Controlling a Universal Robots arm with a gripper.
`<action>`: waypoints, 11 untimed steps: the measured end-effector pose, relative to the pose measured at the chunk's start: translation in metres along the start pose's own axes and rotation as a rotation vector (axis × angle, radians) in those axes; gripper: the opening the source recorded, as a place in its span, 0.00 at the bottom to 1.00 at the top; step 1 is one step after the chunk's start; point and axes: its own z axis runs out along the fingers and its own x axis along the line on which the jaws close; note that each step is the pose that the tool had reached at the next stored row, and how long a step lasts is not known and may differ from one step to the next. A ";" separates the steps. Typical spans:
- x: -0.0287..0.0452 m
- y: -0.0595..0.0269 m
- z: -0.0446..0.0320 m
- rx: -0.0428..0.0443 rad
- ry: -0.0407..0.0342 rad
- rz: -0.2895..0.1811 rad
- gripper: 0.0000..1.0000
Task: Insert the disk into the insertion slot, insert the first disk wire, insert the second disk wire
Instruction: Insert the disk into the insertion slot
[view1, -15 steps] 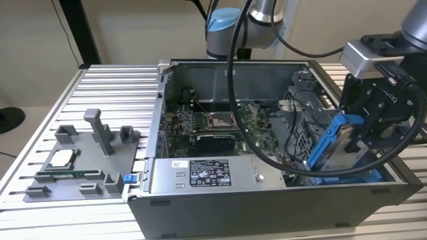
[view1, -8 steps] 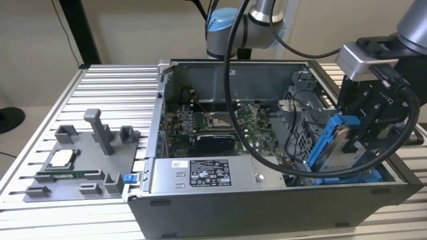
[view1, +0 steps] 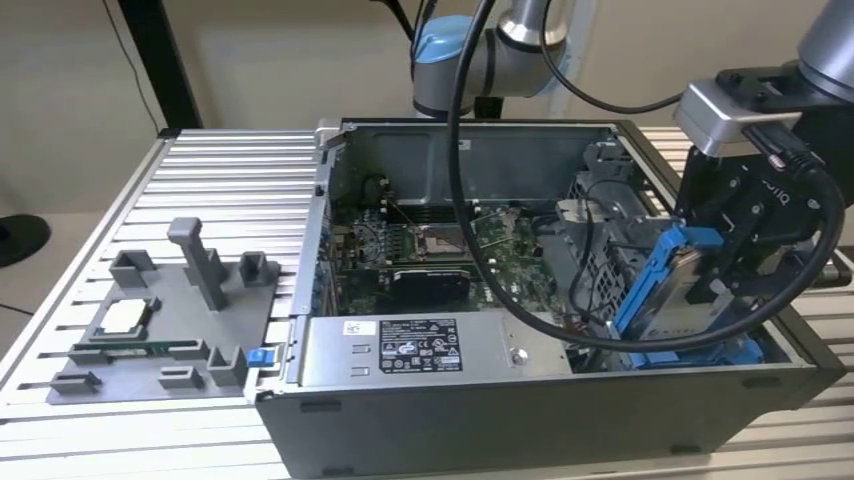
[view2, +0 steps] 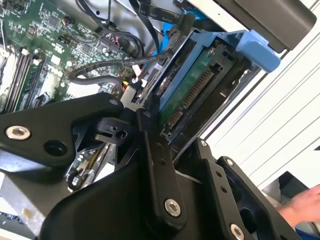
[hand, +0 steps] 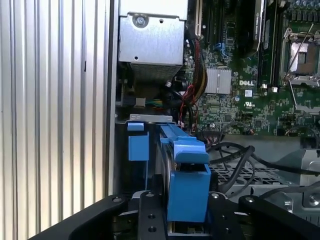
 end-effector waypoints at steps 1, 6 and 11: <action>-0.0003 0.0000 0.0002 0.0002 0.0002 0.000 0.00; -0.0009 0.0000 0.0013 0.0007 -0.0010 0.000 0.00; -0.0008 -0.0001 0.0015 0.0007 -0.0002 0.000 1.00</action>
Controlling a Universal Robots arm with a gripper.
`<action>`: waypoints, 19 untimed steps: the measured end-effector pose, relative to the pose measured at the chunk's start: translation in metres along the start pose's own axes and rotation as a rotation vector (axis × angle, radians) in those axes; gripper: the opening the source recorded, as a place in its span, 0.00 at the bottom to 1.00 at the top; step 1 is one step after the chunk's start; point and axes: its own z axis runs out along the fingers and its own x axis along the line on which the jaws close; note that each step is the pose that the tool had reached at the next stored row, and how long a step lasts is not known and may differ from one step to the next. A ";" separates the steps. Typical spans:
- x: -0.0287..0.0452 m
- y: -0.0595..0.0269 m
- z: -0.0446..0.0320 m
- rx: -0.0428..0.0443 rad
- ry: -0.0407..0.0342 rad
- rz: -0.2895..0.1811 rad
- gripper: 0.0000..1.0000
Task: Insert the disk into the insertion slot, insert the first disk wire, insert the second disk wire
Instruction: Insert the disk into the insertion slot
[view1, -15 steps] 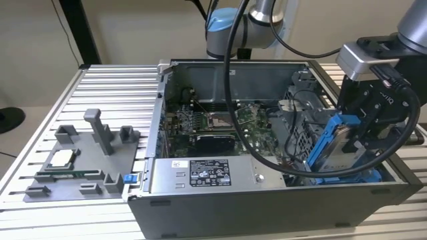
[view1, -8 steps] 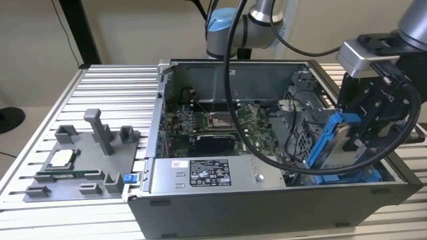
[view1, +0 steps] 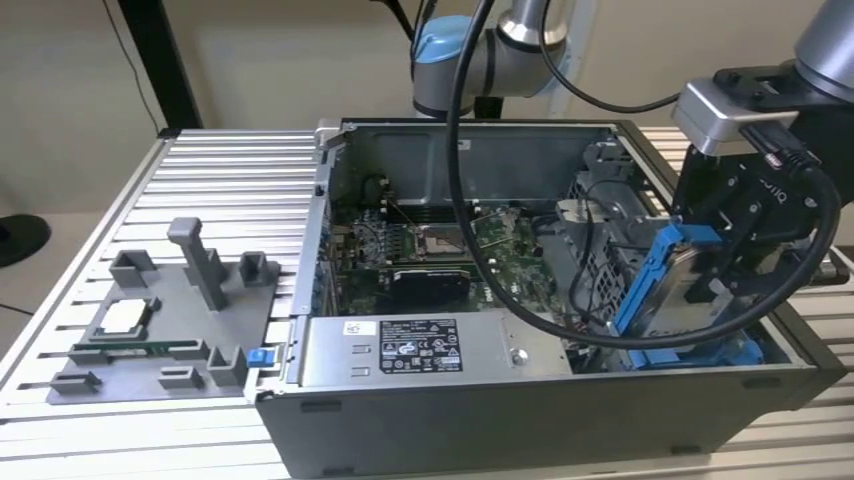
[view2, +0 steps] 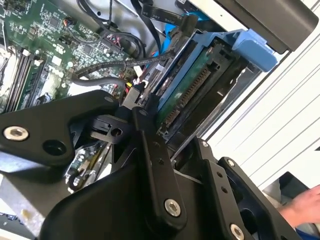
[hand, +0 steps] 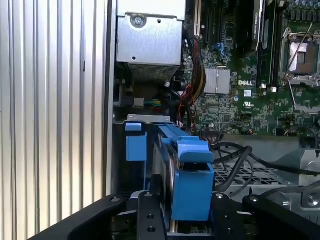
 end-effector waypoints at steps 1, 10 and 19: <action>0.0003 0.0000 -0.0001 -0.0006 0.0004 0.000 1.00; 0.0012 0.0003 -0.0141 -0.0038 0.0006 0.001 1.00; -0.0201 0.0050 -0.0089 0.0046 -0.0038 0.000 1.00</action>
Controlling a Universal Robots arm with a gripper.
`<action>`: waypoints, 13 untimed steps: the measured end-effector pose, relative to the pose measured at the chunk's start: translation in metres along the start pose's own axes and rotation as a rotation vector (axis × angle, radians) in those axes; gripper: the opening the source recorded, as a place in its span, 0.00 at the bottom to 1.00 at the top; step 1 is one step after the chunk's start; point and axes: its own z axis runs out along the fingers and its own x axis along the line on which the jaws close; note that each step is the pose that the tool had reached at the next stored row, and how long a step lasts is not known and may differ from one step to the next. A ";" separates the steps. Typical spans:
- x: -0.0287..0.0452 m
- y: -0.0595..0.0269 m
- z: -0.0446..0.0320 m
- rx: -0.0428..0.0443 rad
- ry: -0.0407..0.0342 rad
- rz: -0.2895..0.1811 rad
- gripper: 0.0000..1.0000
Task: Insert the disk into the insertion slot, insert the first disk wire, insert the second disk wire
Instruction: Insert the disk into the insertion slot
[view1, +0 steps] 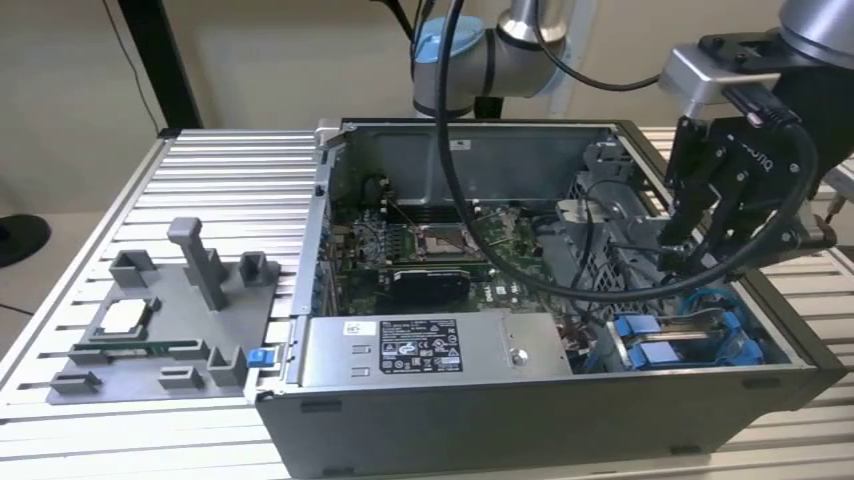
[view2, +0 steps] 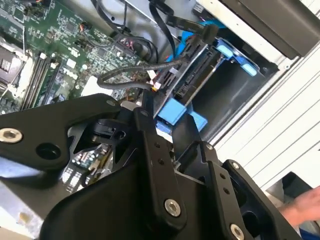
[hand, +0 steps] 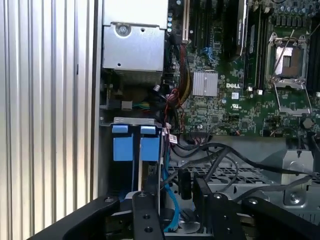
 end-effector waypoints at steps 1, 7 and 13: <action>-0.0022 0.0006 0.0015 0.0029 0.0001 0.000 1.00; -0.0075 0.0024 0.0070 0.0344 0.0011 -0.003 0.00; -0.0032 0.0007 0.0098 0.0582 0.0025 -0.005 0.00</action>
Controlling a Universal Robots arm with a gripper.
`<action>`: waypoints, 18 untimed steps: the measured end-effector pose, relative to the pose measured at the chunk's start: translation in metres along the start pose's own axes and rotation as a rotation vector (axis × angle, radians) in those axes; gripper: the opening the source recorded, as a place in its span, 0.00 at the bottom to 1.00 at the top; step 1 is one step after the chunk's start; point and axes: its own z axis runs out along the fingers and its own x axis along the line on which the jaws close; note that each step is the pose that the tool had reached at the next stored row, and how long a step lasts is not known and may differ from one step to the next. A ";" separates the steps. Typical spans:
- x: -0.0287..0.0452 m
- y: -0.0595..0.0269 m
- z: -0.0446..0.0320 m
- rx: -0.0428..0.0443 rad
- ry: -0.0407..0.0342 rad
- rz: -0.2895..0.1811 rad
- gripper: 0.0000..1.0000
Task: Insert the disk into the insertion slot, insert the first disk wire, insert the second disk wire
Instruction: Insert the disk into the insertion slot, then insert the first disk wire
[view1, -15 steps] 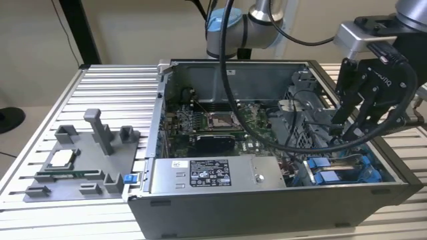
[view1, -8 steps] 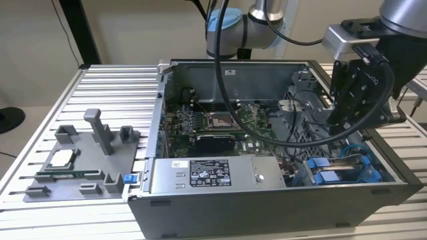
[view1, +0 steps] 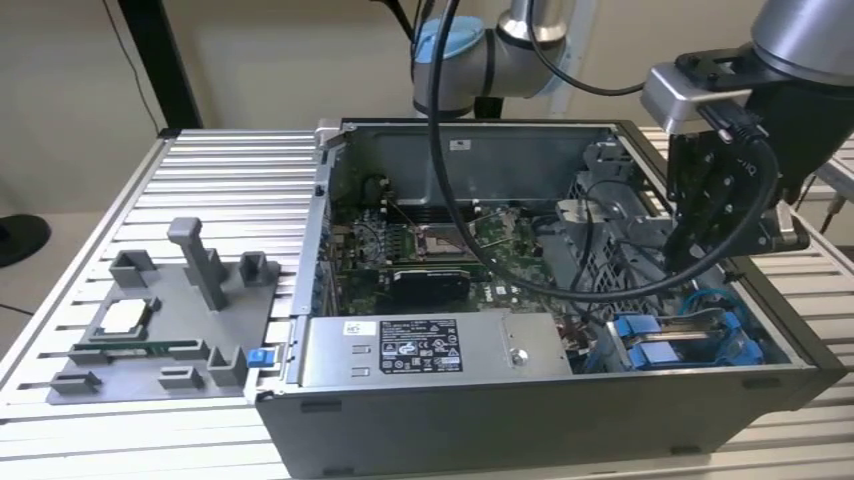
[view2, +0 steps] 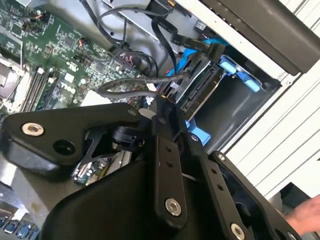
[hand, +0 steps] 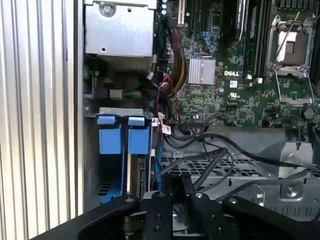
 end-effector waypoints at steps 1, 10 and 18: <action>0.0025 -0.0009 0.0008 0.0000 0.0001 0.000 0.00; 0.0236 -0.0118 0.0155 0.0000 -0.0001 0.000 0.00; 0.0297 -0.0283 0.0262 -0.0015 -0.0002 0.004 0.00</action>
